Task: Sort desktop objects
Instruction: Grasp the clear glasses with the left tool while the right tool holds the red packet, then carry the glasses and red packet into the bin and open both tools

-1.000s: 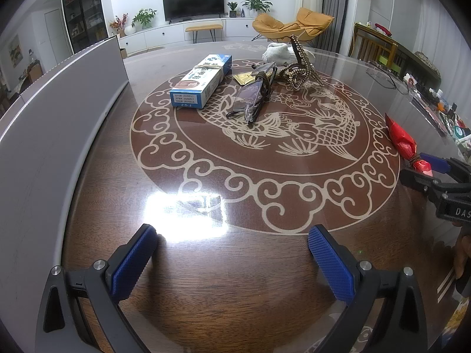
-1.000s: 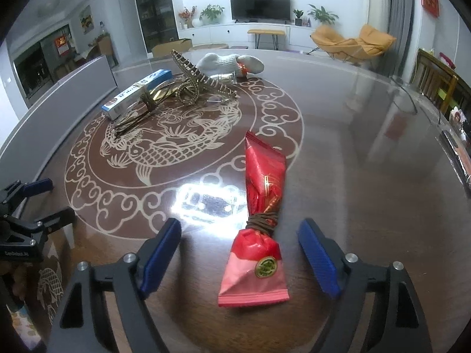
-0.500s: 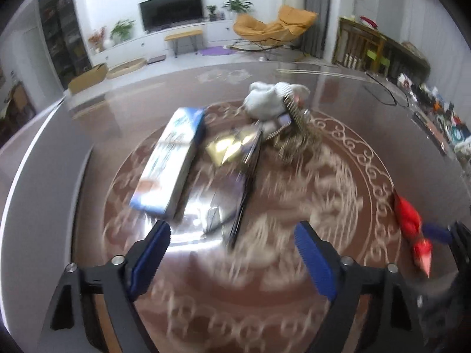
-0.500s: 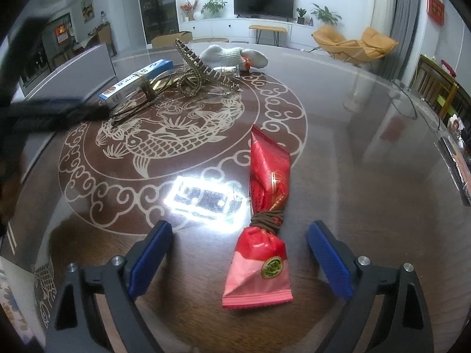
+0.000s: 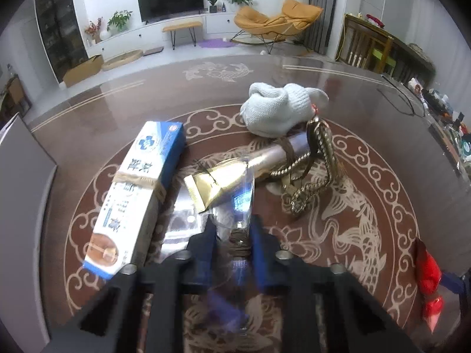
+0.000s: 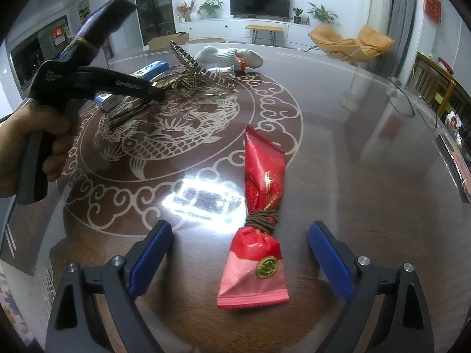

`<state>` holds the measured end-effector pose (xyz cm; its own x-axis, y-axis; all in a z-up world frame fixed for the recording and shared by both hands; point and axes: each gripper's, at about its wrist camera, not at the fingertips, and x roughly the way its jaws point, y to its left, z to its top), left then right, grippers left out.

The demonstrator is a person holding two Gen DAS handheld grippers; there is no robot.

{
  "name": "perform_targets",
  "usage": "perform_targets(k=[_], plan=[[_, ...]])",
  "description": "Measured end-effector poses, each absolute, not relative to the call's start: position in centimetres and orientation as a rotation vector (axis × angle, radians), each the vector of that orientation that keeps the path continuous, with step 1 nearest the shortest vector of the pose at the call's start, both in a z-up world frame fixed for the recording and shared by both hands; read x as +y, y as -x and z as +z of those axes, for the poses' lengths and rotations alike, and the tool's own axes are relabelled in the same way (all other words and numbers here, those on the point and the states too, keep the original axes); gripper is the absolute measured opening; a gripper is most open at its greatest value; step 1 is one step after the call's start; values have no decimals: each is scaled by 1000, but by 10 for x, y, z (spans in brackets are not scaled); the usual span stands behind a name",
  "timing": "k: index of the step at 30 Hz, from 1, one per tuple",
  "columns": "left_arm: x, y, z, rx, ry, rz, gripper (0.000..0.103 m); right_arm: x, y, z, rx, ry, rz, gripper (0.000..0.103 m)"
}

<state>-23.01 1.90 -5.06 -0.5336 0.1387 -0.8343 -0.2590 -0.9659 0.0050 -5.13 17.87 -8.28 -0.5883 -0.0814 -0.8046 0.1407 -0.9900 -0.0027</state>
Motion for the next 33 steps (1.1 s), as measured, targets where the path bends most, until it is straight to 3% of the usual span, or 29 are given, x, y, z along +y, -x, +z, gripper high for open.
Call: perform_targets(k=[12,16,18,22,24,25,26,33], plan=[[-15,67,-51,181,1384,2577,20,190,52,-80,-20,-1330,-2694,94],[-32,45,-53,147,1369,2594,20,211,50,-77,-223,-1263,-2627,94],[-37,42,-54,107,1362,2598,20,210,54,-75,-179,-1305,-2610,93],[-44,43,-55,60,1347,2608,20,195,60,-76,14,-1369,-2585,80],[-44,39,-55,58,1331,2619,20,187,62,-75,115,-1381,-2591,57],[-45,37,-54,56,1323,2626,20,184,61,-74,163,-1390,-2598,31],[-46,34,-53,53,1312,2633,20,184,62,-73,167,-1403,-2590,25],[-71,-2,-23,-79,1182,2672,18,181,33,-47,106,-1358,-2544,25]])
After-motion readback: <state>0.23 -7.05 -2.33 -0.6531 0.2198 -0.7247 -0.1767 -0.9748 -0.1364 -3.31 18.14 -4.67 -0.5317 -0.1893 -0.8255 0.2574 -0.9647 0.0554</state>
